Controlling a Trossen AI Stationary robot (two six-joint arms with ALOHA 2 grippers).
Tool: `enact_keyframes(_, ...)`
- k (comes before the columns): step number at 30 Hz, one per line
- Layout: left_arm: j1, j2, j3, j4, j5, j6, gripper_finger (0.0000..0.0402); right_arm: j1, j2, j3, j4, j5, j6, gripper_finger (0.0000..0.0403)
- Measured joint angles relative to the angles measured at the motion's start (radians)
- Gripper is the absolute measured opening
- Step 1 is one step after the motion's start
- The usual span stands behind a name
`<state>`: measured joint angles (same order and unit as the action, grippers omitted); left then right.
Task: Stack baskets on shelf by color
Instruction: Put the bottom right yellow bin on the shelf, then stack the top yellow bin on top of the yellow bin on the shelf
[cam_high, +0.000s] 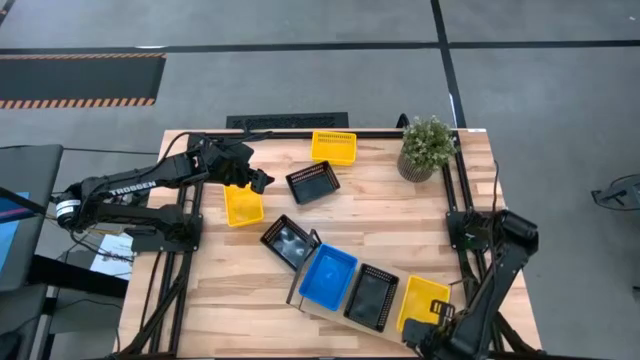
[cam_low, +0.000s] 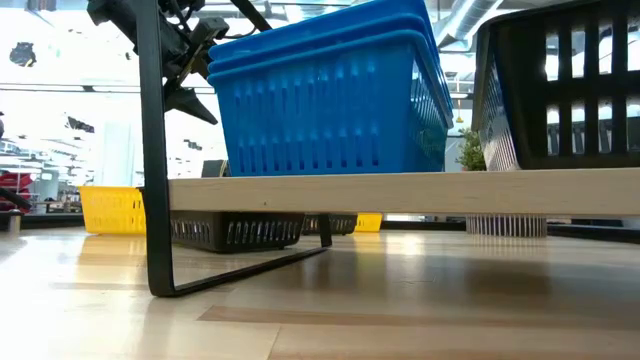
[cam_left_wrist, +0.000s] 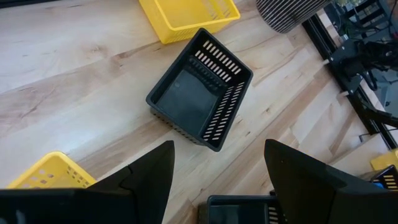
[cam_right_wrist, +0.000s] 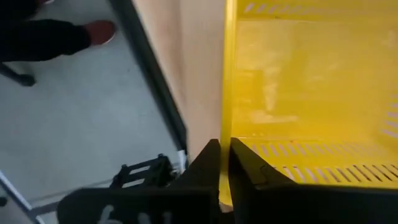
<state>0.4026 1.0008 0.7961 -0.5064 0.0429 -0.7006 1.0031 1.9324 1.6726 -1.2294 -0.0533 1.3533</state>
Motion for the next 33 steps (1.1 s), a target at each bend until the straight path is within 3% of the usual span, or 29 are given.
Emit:
enact_keyframes(10,0.0,0.0,0.0,0.0,0.0,-0.001,0.0238,0.004,0.0,0.0,0.055,-0.003,0.017,0.0087)
enact_keyframes(19,0.0,0.0,0.0,0.0,0.004,0.0,0.0238,-0.004,-0.001,0.013,0.079,-0.034,0.014,0.0165)
enact_keyframes(23,0.0,0.0,0.0,0.0,0.024,0.002,0.0238,-0.017,-0.005,0.12,0.019,-0.036,-0.048,0.0182)
enact_keyframes(28,0.0,0.0,0.0,0.0,0.023,0.005,0.0238,-0.084,-0.005,0.343,-0.202,-0.008,-0.198,0.0178)
enact_keyframes(31,0.0,0.0,0.0,0.0,0.023,0.005,0.0238,-0.157,-0.009,0.486,-0.342,0.109,-0.338,0.017)
enact_keyframes(33,0.0,0.0,0.0,0.0,0.023,0.004,0.0238,-0.225,-0.027,0.533,-0.331,0.228,-0.489,0.0166)
